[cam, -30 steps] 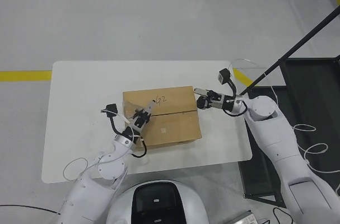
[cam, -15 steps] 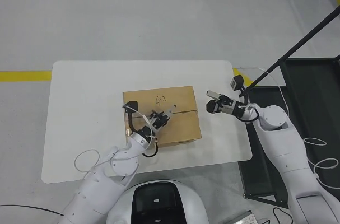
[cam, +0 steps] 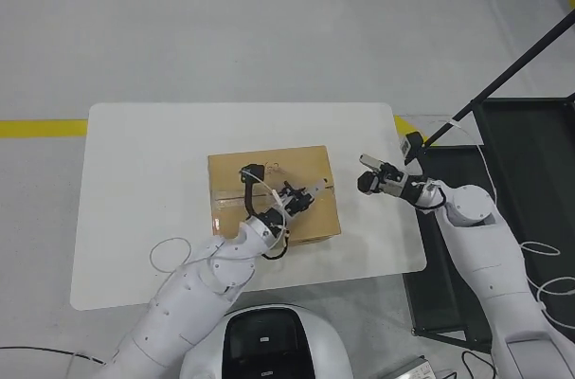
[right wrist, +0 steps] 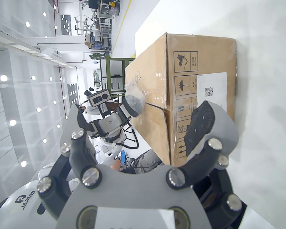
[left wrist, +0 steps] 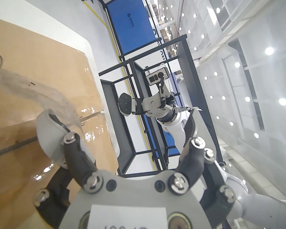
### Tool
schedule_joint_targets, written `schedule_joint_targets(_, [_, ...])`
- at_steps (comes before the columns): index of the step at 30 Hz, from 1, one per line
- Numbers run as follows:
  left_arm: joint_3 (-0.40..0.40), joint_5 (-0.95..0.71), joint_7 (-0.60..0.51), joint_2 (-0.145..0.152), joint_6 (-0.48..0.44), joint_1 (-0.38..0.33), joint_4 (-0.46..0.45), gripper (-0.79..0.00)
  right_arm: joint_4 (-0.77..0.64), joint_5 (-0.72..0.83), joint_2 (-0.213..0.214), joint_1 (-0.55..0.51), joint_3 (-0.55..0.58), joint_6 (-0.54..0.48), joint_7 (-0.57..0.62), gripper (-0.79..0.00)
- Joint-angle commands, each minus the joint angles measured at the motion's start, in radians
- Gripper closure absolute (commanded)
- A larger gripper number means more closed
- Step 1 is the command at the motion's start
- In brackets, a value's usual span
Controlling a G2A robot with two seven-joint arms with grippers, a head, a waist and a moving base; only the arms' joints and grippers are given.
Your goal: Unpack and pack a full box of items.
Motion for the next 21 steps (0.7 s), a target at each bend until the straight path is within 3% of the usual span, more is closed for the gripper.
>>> schedule_joint_targets(1, [0.003,-0.031,-0.018,-0.006,-0.021,-0.008,0.003,-0.785,0.000,-0.001,0.000,-0.002,0.001,0.001,-0.003,-0.785])
schedule_joint_targets(8, [-0.074,-0.120,-0.101,0.004,-0.056,0.017,-0.072,-0.785,0.006,-0.002,0.002,-0.002,0.006,0.003,-0.009,-0.785])
schedule_joint_targets(21, [-0.321,-0.094,-0.239,0.067,0.006,0.213,-0.357,-0.785,-0.014,-0.033,-0.006,0.051,-0.046,0.012,0.018,-0.785])
